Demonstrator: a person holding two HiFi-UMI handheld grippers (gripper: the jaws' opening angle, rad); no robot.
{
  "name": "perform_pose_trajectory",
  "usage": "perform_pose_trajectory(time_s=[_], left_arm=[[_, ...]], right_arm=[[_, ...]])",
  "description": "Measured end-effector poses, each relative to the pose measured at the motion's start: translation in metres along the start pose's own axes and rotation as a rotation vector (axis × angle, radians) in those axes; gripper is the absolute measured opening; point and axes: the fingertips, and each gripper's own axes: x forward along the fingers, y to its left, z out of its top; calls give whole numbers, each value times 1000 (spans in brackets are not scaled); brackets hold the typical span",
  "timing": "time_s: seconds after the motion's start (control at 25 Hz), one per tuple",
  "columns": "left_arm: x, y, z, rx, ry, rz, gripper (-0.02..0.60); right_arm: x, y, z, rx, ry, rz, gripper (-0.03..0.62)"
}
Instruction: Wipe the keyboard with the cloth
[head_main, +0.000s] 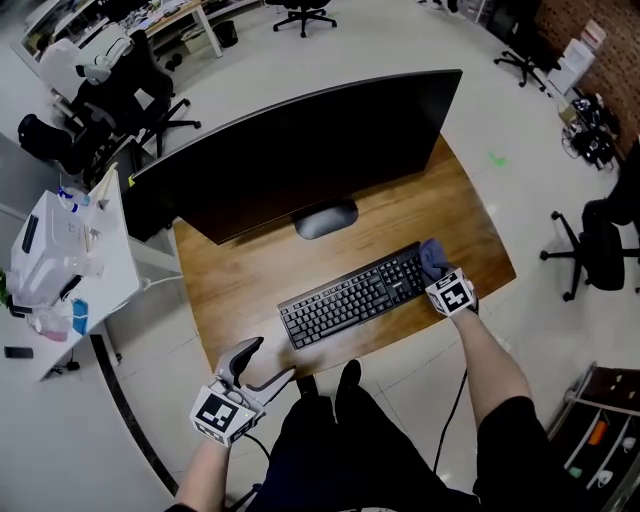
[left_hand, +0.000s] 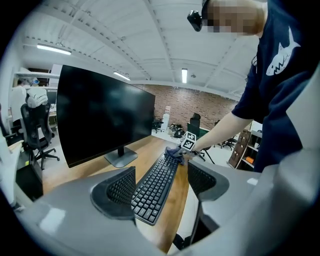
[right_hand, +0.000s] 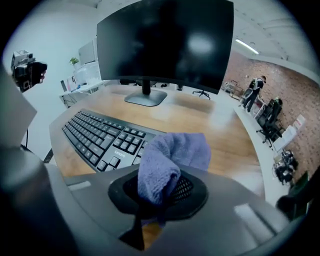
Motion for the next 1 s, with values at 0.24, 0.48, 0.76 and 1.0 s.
perform_pose_trajectory(time_s=[0.24,0.48,0.76,1.0], left_arm=[[-7,8,-9,-18,14,15,319],[-14,19,-14,-37,6,19,319],[-16,24,-12,-43,2,13,319],[-14,26,-18,-31,-8,0,319]], right_arm=[[11,37,8,12,-6,63,60],[20,98,22,-16,-22,155,60],[25,168,44,-49,-42,256,60],[24,236,55,-114,-55,342,60]])
